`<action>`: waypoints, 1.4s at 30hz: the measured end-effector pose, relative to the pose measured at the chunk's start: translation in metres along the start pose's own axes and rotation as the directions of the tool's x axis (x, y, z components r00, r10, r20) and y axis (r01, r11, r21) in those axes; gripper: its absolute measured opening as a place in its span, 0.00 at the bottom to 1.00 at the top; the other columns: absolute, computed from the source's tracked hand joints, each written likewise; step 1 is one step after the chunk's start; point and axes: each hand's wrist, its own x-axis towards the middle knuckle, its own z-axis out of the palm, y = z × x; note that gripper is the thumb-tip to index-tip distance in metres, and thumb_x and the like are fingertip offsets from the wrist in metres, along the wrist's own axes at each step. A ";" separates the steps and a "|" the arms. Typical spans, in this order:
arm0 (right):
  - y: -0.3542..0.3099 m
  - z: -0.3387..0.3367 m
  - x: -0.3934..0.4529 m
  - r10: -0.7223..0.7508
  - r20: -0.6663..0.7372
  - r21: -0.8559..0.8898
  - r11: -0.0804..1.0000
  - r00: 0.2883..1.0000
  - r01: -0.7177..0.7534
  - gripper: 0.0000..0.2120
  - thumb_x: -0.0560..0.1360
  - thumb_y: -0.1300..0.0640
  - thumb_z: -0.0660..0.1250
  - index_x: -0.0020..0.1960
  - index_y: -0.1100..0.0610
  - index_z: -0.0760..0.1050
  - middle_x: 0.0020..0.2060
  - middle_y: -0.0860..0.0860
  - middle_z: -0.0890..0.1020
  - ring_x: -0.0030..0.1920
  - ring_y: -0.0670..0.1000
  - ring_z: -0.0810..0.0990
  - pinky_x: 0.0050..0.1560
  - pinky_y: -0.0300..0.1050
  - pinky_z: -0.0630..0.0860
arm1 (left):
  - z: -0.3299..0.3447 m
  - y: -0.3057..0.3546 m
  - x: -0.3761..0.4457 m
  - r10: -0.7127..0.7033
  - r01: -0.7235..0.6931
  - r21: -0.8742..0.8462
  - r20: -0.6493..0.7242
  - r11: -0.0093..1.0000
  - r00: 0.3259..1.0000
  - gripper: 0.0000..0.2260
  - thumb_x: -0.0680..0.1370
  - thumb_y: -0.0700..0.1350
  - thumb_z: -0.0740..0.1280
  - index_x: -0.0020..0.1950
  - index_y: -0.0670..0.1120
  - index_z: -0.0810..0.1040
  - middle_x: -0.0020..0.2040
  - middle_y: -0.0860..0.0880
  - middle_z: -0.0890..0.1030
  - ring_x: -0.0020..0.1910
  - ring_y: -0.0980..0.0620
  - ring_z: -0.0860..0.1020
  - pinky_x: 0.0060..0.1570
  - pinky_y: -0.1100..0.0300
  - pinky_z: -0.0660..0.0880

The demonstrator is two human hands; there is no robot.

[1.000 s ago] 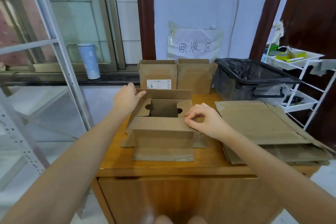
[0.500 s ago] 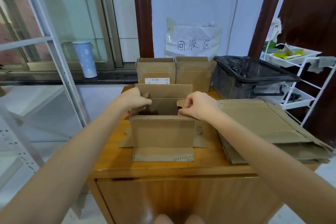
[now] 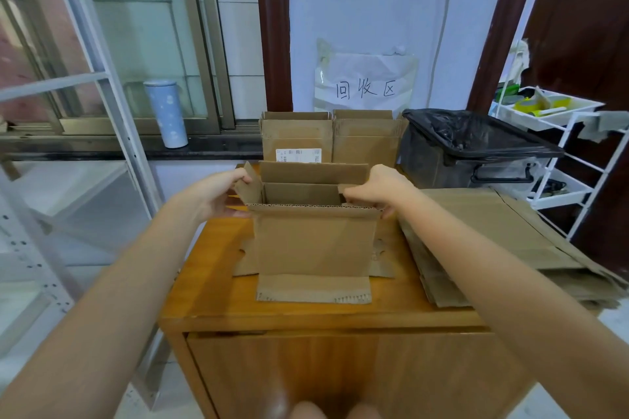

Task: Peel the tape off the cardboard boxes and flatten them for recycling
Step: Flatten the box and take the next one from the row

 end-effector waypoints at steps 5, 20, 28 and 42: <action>0.007 -0.011 0.000 0.045 0.074 0.325 0.943 0.996 -0.066 0.19 0.74 0.45 0.68 0.43 0.62 0.71 0.42 0.60 0.80 0.42 0.59 0.82 0.38 0.52 0.82 | 0.004 -0.002 0.000 0.028 -0.030 0.044 0.036 0.999 0.999 0.02 0.79 0.44 0.63 0.50 0.47 0.74 0.50 0.42 0.77 0.49 0.44 0.78 0.50 0.48 0.79; 0.051 0.008 -0.006 0.084 0.175 0.848 0.493 0.981 -0.194 0.19 0.84 0.51 0.48 0.52 0.61 0.73 0.47 0.62 0.81 0.44 0.58 0.82 0.42 0.50 0.80 | -0.014 -0.060 -0.002 0.223 -0.174 -0.247 0.184 0.953 0.957 0.30 0.74 0.57 0.67 0.73 0.48 0.66 0.68 0.47 0.73 0.67 0.47 0.72 0.66 0.51 0.68; 0.072 0.045 -0.009 -0.088 0.146 0.647 0.762 0.985 -0.028 0.37 0.74 0.74 0.60 0.77 0.52 0.53 0.73 0.54 0.65 0.69 0.56 0.69 0.50 0.44 0.79 | 0.004 -0.104 -0.007 0.220 -0.239 0.107 0.160 0.965 0.962 0.53 0.57 0.68 0.75 0.77 0.55 0.57 0.71 0.57 0.65 0.70 0.52 0.65 0.68 0.52 0.64; 0.046 0.017 -0.020 -0.262 0.109 0.631 0.764 0.959 0.137 0.49 0.65 0.33 0.69 0.77 0.45 0.48 0.69 0.49 0.67 0.67 0.52 0.68 0.69 0.53 0.65 | -0.001 -0.047 -0.012 0.126 -0.124 -0.050 0.028 0.991 0.992 0.32 0.69 0.66 0.66 0.67 0.49 0.69 0.61 0.47 0.76 0.57 0.45 0.75 0.55 0.47 0.74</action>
